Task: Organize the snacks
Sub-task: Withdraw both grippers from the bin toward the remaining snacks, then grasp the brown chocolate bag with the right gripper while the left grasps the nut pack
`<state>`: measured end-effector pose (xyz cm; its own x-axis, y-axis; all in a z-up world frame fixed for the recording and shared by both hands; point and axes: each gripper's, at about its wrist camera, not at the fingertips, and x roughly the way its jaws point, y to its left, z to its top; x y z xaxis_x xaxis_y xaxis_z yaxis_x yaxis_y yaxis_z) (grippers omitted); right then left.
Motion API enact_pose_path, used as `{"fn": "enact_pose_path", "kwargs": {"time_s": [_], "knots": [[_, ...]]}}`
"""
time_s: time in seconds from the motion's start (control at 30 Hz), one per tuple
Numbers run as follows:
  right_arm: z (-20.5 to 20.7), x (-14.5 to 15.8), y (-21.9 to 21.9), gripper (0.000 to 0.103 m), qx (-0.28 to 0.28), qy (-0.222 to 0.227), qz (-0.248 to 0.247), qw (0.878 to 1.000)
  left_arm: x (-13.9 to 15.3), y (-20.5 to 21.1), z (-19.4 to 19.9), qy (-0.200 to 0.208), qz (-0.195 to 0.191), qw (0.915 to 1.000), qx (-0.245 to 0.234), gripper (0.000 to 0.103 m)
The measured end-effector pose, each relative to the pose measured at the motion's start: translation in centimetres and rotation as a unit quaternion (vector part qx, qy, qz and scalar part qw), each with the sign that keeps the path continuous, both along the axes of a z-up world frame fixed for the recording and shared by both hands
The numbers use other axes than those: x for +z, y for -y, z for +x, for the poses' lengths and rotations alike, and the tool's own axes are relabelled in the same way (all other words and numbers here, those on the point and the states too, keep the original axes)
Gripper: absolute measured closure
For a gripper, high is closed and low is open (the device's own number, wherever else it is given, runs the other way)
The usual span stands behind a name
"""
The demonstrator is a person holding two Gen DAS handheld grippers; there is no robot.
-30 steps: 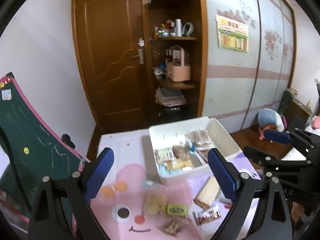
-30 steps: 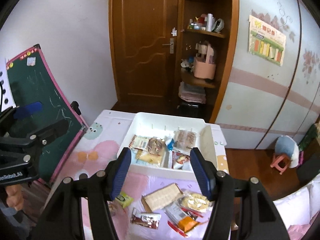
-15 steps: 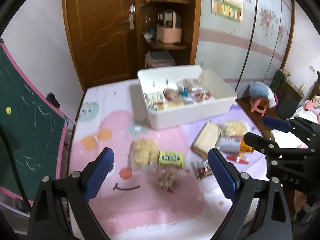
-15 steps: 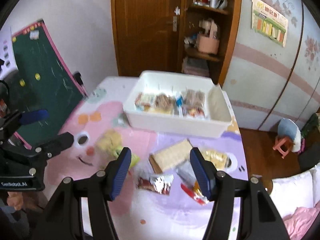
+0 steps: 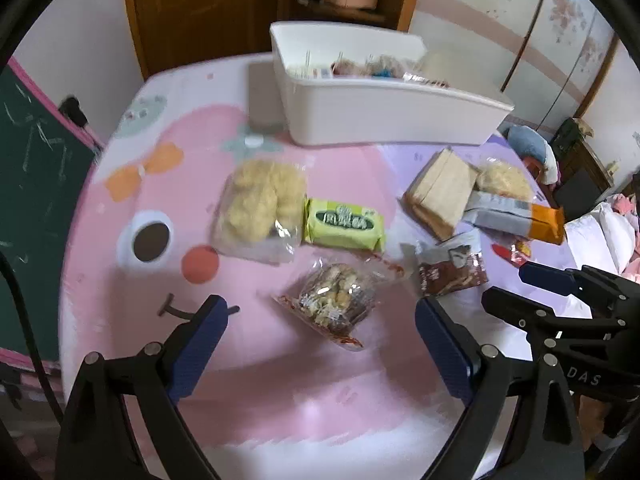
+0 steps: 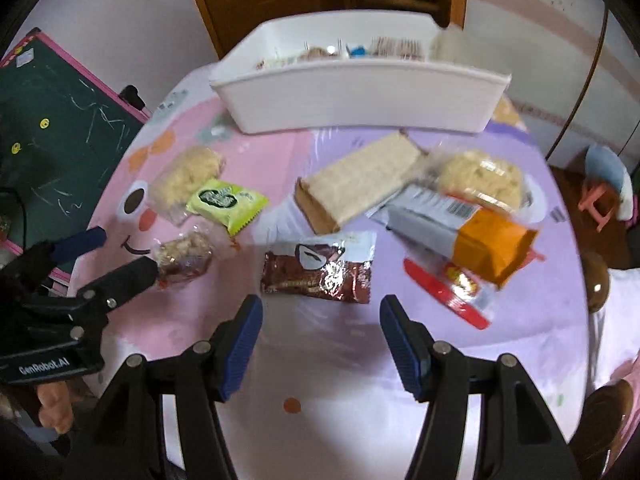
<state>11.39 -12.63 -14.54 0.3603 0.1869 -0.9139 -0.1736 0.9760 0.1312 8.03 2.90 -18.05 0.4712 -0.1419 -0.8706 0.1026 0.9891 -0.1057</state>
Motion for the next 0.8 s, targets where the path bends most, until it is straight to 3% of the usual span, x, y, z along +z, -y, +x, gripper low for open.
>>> {"fn": "enact_pose_path", "kwargs": {"time_s": [0.23, 0.47, 0.7, 0.8], "knots": [[1.9, -1.6, -0.7, 0.042, 0.0, -0.001, 0.012, 1.0, -1.9, -0.1, 1.5, -0.019, -0.009, 0.9998, 0.004, 0.01], [3.4, -3.2, -1.5, 0.042, 0.002, -0.002, -0.009, 1.0, -3.5, -0.2, 2.5, -0.04, -0.017, 0.9991, -0.001, 0.014], [3.3, -3.5, -2.0, 0.037, 0.021, 0.019, -0.022, 0.999, -4.0, 0.2, 3.0, -0.048, -0.034, 0.9982, -0.009, 0.018], [3.1, -3.8, -1.9, 0.029, 0.028, 0.024, -0.024, 0.999, -4.1, 0.1, 3.1, -0.051, -0.051, 0.9973, -0.009, 0.024]]}}
